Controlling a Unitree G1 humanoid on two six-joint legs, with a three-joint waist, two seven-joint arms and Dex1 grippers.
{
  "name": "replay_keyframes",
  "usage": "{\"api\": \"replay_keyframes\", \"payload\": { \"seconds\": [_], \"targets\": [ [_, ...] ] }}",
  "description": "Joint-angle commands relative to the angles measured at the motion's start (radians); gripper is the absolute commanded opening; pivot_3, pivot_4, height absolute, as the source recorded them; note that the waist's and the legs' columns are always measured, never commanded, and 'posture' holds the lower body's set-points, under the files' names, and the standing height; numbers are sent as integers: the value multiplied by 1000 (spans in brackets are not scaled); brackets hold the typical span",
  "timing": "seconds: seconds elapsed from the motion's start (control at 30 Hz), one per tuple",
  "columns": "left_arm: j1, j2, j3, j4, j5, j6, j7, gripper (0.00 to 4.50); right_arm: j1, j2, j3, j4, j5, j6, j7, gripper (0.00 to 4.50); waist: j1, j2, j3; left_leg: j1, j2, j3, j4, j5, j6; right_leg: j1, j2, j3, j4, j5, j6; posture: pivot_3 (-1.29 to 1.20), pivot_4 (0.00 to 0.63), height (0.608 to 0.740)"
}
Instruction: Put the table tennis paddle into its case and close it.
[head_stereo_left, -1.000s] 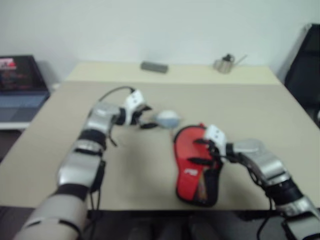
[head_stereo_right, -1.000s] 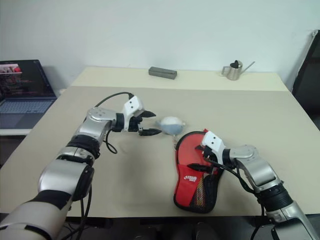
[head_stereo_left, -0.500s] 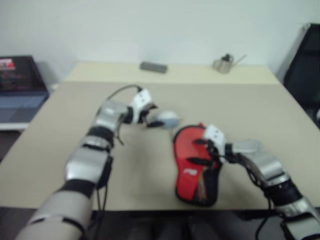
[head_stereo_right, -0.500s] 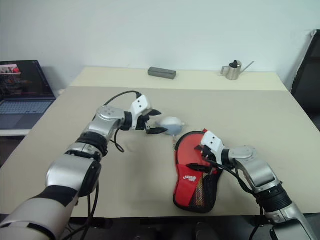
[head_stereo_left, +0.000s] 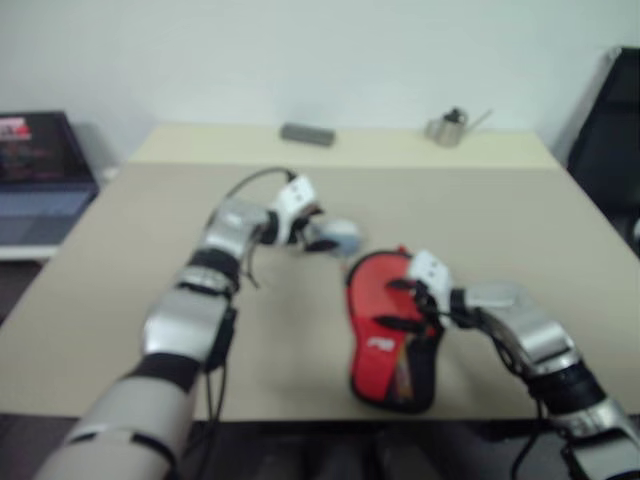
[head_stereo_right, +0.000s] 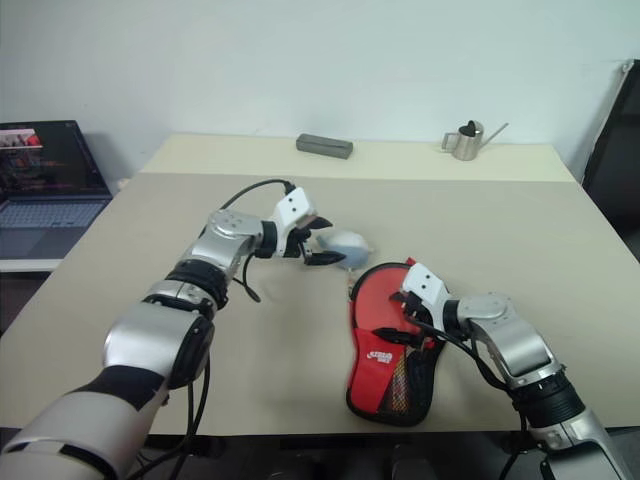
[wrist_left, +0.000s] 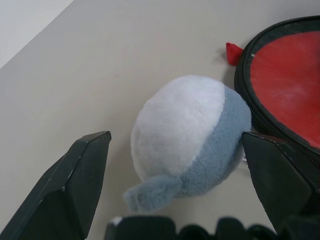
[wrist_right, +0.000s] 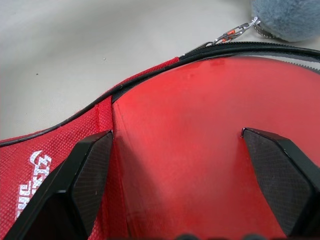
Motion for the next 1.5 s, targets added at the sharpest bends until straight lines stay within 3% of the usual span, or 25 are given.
{"api": "replay_keyframes", "payload": {
  "seconds": [0.03,0.53,0.63,0.93,1.03,1.5],
  "targets": [
    [-32,1,3,-7,12,-10,8,4500,27,-2,32,19,-6,35,7,4466,0,0,0,0,0,0,0,0,0,0,0,0,0,0,0,0,150,740],
    [-20,-78,-48,15,94,-29,86,4500,35,4,35,5,1,50,3,4466,0,0,-1,0,0,0,0,0,0,0,0,0,0,0,0,0,150,740],
    [-23,-90,-48,21,100,-28,100,3994,36,5,32,-1,3,56,-2,4500,0,-1,-1,0,0,0,0,0,0,0,0,0,0,0,0,0,150,740],
    [-27,-97,-34,23,98,-34,112,948,50,5,29,-21,10,68,-19,4500,1,-1,-1,0,0,0,0,0,0,0,0,0,0,0,0,0,150,740],
    [-24,-101,-31,24,95,-36,113,129,56,8,31,-26,9,70,-22,4500,1,-1,-1,0,0,0,0,0,0,0,0,0,1,0,0,0,150,740],
    [3,-120,10,1,47,-40,37,31,77,5,33,-48,11,82,-22,4500,1,-1,-1,1,0,0,0,0,0,0,0,0,1,0,0,0,150,740]
  ]
}}
